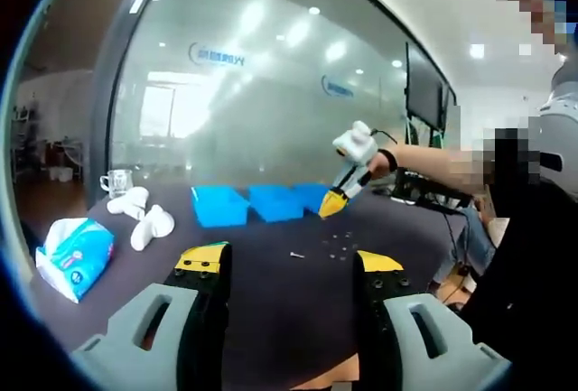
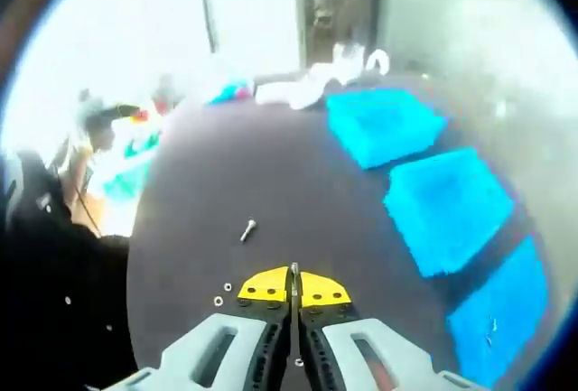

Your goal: Sort the screws, nuts, and washers into the corresponding bins

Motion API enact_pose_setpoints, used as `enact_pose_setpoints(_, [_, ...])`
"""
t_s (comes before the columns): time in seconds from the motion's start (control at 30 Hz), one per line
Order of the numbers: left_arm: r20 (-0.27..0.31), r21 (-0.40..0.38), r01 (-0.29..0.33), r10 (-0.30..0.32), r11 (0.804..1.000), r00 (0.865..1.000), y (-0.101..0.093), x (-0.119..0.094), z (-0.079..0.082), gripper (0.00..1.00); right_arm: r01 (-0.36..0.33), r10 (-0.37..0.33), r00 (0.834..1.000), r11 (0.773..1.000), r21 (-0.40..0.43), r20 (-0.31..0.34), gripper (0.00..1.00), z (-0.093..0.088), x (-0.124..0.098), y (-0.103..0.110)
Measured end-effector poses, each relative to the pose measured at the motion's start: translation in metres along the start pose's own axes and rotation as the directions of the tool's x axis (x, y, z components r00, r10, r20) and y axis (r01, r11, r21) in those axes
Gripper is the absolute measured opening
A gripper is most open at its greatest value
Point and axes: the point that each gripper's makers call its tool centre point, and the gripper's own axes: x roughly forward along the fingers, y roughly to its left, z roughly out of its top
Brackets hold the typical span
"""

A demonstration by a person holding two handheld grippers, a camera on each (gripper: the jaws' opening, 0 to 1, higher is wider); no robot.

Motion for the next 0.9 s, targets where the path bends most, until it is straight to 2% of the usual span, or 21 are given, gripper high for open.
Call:
enact_pose_setpoints(0.1, [-0.001, 0.001, 0.007, -0.007, 1.000, 1.000, -0.002, 0.004, 0.001, 0.52, 0.044, -0.048, 0.994, 0.998, 0.046, 0.101, 0.00, 0.001, -0.017, -0.003])
enact_pose_setpoints(0.2, [0.002, 0.000, 0.017, -0.017, 1.000, 1.000, -0.004, 0.007, 0.002, 0.52, 0.094, -0.109, 0.975, 0.992, 0.084, 0.195, 0.00, 0.002, -0.034, -0.005])
enact_pose_setpoints(0.27, [0.007, 0.000, 0.020, -0.020, 1.000, 1.000, -0.005, 0.009, 0.003, 0.52, 0.135, -0.161, 0.953, 0.984, 0.115, 0.256, 0.00, 0.000, -0.047, -0.004])
enact_pose_setpoints(0.33, [0.010, -0.006, 0.011, -0.011, 1.000, 1.000, -0.004, 0.012, 0.003, 0.52, 0.186, -0.223, 0.921, 0.972, 0.143, 0.319, 0.00, -0.002, -0.062, -0.002])
enact_pose_setpoints(0.37, [0.010, -0.007, 0.010, -0.010, 1.000, 1.000, -0.004, 0.013, 0.002, 0.52, 0.192, -0.232, 0.912, 0.970, 0.148, 0.337, 0.00, -0.006, -0.067, 0.002])
enact_pose_setpoints(0.43, [0.009, -0.008, 0.012, -0.012, 1.000, 1.000, -0.005, 0.014, 0.002, 0.52, 0.225, -0.275, 0.884, 0.959, 0.171, 0.377, 0.00, -0.010, -0.077, 0.007])
enact_pose_setpoints(0.47, [0.009, -0.008, 0.013, -0.013, 1.000, 1.000, -0.005, 0.014, 0.003, 0.52, 0.233, -0.286, 0.878, 0.956, 0.181, 0.384, 0.00, -0.012, -0.080, 0.006])
enact_pose_setpoints(0.5, [0.010, -0.007, 0.015, -0.015, 1.000, 1.000, -0.006, 0.014, 0.003, 0.52, 0.249, -0.308, 0.863, 0.949, 0.194, 0.401, 0.00, -0.013, -0.086, 0.006])
enact_pose_setpoints(0.7, [0.023, -0.016, -0.001, 0.001, 1.000, 1.000, -0.002, 0.013, 0.007, 0.53, 0.296, -0.435, 0.737, 0.896, 0.331, 0.518, 0.00, -0.017, -0.120, 0.022])
enact_pose_setpoints(0.83, [0.023, -0.019, -0.009, 0.009, 1.000, 1.000, 0.000, 0.011, 0.006, 0.53, 0.369, -0.521, 0.663, 0.853, 0.370, 0.539, 0.00, -0.025, -0.138, 0.022])
enact_pose_setpoints(0.9, [0.022, -0.016, -0.009, 0.010, 1.000, 1.000, 0.000, 0.011, 0.006, 0.53, 0.404, -0.549, 0.645, 0.835, 0.373, 0.531, 0.00, -0.031, -0.142, 0.022])
